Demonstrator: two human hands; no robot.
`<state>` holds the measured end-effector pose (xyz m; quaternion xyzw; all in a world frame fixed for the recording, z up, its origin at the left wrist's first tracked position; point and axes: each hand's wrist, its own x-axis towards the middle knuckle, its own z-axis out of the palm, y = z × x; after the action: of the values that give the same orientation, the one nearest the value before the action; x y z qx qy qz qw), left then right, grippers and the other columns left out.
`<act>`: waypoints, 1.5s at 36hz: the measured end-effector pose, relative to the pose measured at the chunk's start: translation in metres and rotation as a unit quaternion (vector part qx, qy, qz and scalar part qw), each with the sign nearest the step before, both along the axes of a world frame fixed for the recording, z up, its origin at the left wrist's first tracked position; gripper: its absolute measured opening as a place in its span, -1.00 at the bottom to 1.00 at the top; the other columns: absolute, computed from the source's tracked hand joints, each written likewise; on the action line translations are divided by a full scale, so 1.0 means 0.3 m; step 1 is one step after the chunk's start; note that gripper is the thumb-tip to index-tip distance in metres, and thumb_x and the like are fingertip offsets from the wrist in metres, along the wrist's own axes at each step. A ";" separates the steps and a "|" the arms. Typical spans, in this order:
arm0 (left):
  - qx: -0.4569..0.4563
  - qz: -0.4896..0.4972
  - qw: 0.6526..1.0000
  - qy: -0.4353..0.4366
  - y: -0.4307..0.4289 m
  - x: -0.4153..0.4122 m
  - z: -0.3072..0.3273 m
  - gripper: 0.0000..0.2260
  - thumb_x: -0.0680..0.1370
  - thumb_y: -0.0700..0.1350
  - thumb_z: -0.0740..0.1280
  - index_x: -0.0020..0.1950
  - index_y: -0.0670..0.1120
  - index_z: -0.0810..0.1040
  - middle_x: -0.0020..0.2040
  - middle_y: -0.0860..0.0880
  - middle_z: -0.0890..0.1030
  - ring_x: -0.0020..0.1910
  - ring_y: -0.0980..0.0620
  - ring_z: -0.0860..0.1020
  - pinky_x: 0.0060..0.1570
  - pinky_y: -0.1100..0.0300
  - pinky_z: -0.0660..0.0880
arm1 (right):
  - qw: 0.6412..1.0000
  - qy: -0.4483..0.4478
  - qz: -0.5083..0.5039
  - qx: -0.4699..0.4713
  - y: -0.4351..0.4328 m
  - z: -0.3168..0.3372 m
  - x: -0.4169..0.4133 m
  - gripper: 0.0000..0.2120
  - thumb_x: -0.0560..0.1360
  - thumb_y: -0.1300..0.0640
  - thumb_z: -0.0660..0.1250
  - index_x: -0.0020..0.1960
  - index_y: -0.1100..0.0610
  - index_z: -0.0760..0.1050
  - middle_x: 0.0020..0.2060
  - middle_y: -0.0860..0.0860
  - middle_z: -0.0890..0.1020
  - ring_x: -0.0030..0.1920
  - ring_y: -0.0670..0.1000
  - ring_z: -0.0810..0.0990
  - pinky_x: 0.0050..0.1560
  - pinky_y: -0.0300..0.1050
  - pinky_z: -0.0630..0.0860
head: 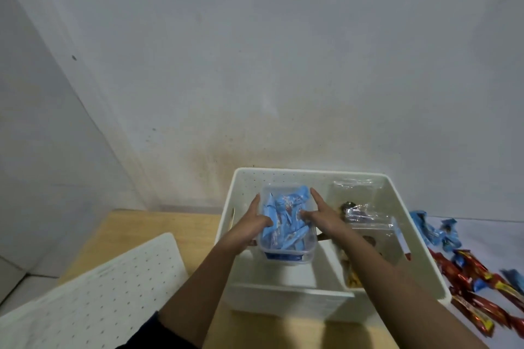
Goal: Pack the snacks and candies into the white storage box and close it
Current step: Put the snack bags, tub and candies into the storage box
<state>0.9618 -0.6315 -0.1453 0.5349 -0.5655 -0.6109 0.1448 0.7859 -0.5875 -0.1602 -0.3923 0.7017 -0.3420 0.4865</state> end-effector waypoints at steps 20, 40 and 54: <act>-0.095 -0.106 0.979 -0.147 -0.037 -0.044 -0.095 -0.33 0.56 -0.23 0.23 0.53 -0.07 -0.11 0.48 -0.18 0.20 0.40 -0.13 0.30 0.29 0.13 0.32 | 0.997 -0.008 -0.026 0.074 -0.010 -0.109 0.011 -0.32 0.59 0.21 0.15 0.51 -0.19 -0.16 0.06 0.12 0.54 -0.03 0.11 0.58 -0.17 -0.06 0.53; -0.249 0.043 0.967 -0.039 -0.134 0.174 -0.055 -0.63 0.65 -0.07 0.06 0.47 0.06 0.23 0.37 0.00 0.44 0.23 0.01 0.48 0.15 0.13 0.44 | 0.995 0.016 0.009 0.101 -0.005 -0.069 0.057 -0.37 0.63 0.06 0.05 0.47 -0.22 -0.32 0.40 0.18 0.34 0.29 0.28 0.42 0.14 0.28 0.49; -0.245 0.072 0.966 0.022 -0.142 0.175 -0.071 -0.63 0.64 -0.15 0.07 0.46 -0.01 0.27 0.28 -0.01 0.48 0.17 0.06 0.48 0.11 0.21 0.46 | 0.996 -0.012 0.016 0.088 -0.094 -0.050 0.189 -0.33 0.61 0.05 0.10 0.47 -0.20 -0.32 0.42 0.15 0.30 0.28 0.27 0.42 0.14 0.29 0.45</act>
<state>1.0143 -0.6741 -0.1667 0.5086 -0.6549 -0.4530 0.3275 0.8428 -0.6158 -0.1751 -0.3549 0.7169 -0.2760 0.5328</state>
